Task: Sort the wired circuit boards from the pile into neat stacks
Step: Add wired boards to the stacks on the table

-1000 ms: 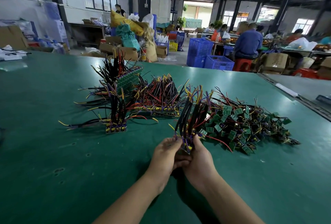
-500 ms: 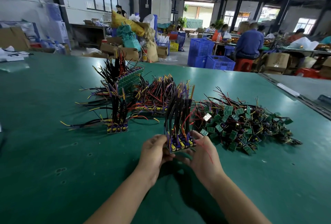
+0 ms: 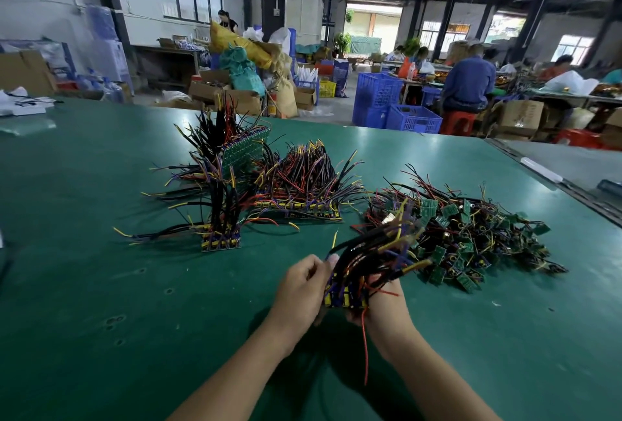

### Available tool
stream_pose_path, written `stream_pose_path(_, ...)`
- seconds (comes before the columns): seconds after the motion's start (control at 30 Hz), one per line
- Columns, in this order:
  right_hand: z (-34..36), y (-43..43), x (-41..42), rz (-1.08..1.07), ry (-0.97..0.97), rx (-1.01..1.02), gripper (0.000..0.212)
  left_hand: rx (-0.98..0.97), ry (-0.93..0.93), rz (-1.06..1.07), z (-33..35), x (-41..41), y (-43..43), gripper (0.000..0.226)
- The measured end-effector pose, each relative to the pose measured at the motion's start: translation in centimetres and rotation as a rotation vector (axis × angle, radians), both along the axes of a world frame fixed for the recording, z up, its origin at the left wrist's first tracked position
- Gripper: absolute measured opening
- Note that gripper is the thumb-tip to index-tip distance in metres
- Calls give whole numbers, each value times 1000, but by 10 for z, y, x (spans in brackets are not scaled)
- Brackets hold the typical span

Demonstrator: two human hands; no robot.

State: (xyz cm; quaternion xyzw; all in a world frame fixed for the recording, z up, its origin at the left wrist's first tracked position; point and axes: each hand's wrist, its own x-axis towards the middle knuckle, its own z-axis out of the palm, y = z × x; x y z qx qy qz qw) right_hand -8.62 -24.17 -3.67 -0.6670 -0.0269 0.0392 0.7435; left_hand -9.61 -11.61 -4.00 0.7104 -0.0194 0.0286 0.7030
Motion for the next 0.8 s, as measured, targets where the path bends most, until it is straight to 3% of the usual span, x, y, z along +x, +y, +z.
stream_pose_path(0.07,-2,2,0,-55,2,16,31,41,11,-51,4,-2,1,74)
stream_pose_path(0.23,-7,1,4,-66,41,88,43,61,54,-25,9,-4,-2,59)
stream_pose_path(0.3,-4,0,3,50,86,73,35,-5,30,-75,9,-5,-4,66)
stream_pose_path(0.4,-3,-5,2,245,138,-50,41,-111,-3,-85,8,-7,-3,59)
stream_pose_path(0.5,-7,-8,7,165,245,-38,42,-112,-57,-87,6,-9,-2,58)
stream_pose_path(0.6,-7,-5,7,83,216,80,39,-128,-32,-48,6,-9,-4,57)
stream_pose_path(0.8,-4,-3,1,124,217,177,51,-193,52,51,-3,-6,-1,45)
